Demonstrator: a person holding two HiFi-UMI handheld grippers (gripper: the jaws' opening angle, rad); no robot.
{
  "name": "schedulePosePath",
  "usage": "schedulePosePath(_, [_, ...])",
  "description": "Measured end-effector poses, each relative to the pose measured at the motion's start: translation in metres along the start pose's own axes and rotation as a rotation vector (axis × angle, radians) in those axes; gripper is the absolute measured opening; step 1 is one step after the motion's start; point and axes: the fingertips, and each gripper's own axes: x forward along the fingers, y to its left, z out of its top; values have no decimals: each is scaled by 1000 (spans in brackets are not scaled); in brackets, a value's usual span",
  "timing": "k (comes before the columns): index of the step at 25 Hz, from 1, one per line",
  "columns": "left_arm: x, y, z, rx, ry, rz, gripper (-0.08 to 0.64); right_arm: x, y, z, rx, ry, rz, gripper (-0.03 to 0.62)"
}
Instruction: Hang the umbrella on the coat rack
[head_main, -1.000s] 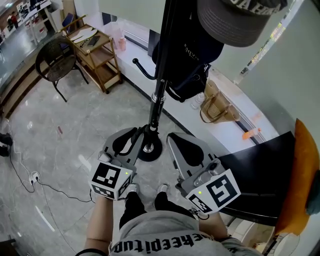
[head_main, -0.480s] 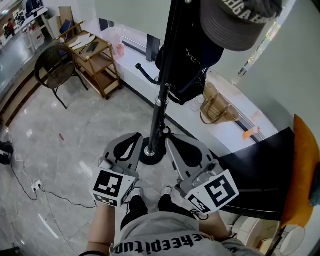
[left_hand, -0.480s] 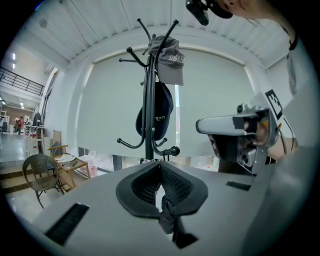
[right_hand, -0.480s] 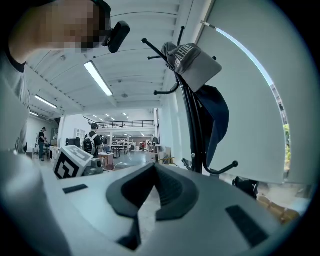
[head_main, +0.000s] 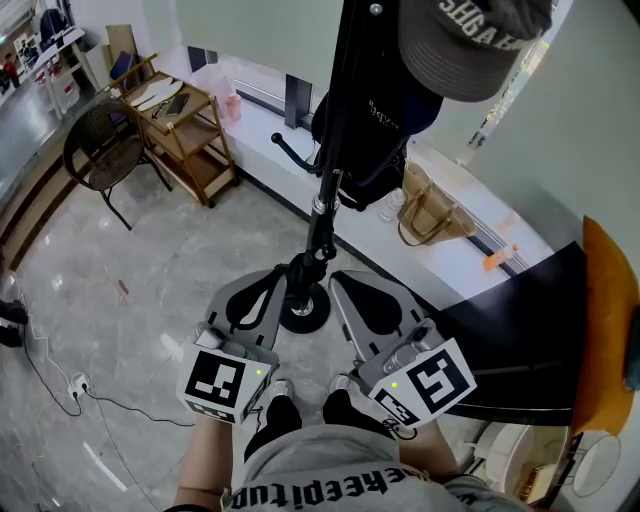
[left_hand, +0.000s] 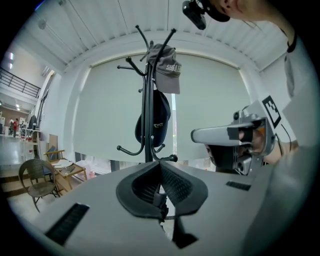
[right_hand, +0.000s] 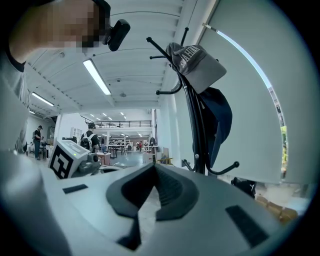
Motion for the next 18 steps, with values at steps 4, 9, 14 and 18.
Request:
schedulePosePath(4, [-7, -1, 8, 9, -23, -26, 15, 1, 5, 1, -3, -2, -20, 11])
schedulePosePath(9, [-14, -3, 18, 3, -54, -64, 15, 0, 11, 3, -6, -9, -47, 11])
schedulePosePath(14, [-22, 0, 26, -4, -79, -87, 15, 2, 18, 4, -12, -17, -70, 11])
schedulePosePath(18, [-27, 4, 28, 4, -89, -103, 15, 3, 24, 5, -15, -26, -90, 11])
